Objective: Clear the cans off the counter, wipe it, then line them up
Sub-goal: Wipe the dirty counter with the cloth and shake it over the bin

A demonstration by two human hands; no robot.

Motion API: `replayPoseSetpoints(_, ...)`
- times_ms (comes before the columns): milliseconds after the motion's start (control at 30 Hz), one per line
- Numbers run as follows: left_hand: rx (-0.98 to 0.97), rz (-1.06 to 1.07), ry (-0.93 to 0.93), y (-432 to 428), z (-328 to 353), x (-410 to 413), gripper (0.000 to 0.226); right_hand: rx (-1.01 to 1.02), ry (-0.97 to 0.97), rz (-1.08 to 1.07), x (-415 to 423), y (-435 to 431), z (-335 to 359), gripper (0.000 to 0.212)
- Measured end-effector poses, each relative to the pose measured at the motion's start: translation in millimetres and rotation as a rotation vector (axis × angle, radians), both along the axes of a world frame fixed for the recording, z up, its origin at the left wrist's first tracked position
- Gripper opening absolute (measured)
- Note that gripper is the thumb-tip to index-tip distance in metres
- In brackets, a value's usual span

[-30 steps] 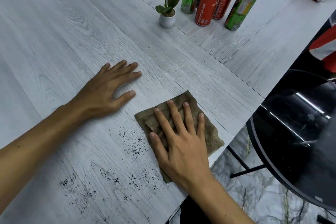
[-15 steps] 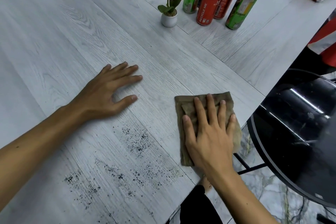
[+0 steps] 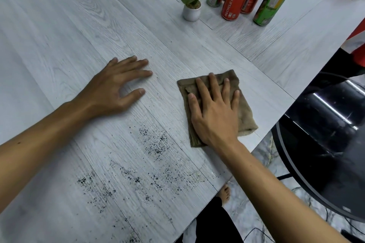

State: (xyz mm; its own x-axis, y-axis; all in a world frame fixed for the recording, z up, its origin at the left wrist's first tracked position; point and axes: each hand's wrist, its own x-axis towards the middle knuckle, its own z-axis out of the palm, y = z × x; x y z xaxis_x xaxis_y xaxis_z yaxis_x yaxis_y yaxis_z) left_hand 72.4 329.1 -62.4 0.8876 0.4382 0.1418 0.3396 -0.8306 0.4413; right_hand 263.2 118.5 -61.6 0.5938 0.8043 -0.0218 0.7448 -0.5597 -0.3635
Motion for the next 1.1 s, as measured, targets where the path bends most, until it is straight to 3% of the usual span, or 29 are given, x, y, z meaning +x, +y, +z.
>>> replayPoseSetpoints(367,-0.062,0.028,0.005,-5.5,1.3,-12.7,0.05,0.019,0.033,0.242,-56.6,13.4,4.7,0.06)
replayPoseSetpoints(733,-0.066,0.022,0.003,-16.1,1.4,-16.6,0.049,0.018,0.028,0.476,-105.9,-35.1,1.6,0.055)
replayPoseSetpoints(1100,-0.048,0.023,0.049,-25.7,2.8,-21.1,0.051,0.01,0.02,0.405,-109.5,-93.7,1.6,0.049)
